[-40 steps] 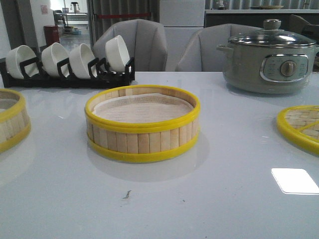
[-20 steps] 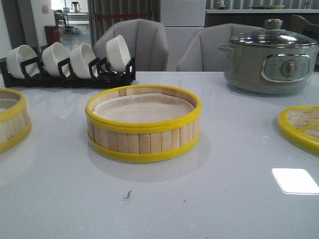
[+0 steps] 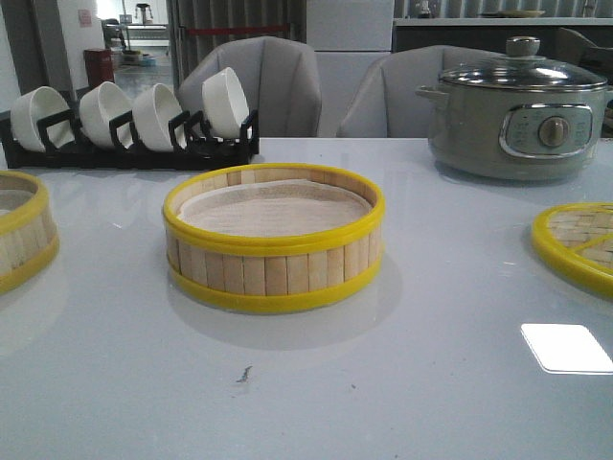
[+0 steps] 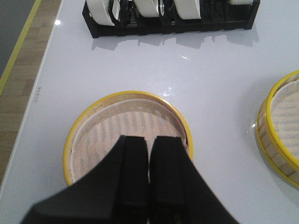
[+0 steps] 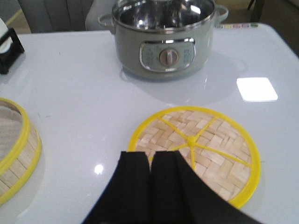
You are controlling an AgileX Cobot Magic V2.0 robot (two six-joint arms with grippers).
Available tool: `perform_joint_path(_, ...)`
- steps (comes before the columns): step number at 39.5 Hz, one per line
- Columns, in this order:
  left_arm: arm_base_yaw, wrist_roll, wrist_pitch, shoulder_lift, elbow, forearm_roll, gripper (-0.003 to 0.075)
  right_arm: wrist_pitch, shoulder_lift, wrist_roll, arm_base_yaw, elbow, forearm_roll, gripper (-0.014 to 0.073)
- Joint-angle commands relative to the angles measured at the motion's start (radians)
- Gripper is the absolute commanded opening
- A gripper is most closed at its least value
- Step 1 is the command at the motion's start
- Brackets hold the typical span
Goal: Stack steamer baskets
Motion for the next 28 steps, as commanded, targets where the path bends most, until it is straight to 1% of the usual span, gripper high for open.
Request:
perform_joint_path(1,0.000,-0.002,-0.073,-0.018,-0.028,0.004,0.0087,-0.073,0.061,-0.002,0.002,-0.051,0.025,0.0048)
perform_joint_path(8,0.000,-0.002,-0.068,-0.018,-0.028,0.002,0.0087,-0.042,0.107,-0.002,0.002,-0.051,0.045,0.0048)
perform_joint_path(15,0.000,-0.002,-0.056,-0.018,-0.028,0.000,0.0087,-0.071,0.108,-0.003,0.002,-0.051,0.045,0.0051)
perform_joint_path(17,0.000,-0.002,-0.056,-0.018,-0.028,-0.003,0.0087,-0.077,0.108,-0.003,0.002,-0.051,0.045,0.0072)
perform_joint_path(20,0.000,-0.002,-0.056,-0.018,-0.028,-0.003,0.0087,-0.078,0.108,-0.003,0.002,-0.051,0.045,0.0157)
perform_joint_path(25,0.000,-0.002,-0.056,-0.018,-0.028,-0.003,0.0087,-0.079,0.108,-0.003,0.002,-0.051,0.045,0.0381)
perform_joint_path(27,0.000,-0.002,-0.056,-0.018,-0.028,-0.003,0.0087,-0.080,0.108,-0.003,0.002,-0.051,0.045,0.0428)
perform_joint_path(28,0.000,-0.002,-0.056,-0.018,-0.028,-0.003,0.0087,-0.080,0.108,-0.003,0.002,-0.051,0.045,0.0437)
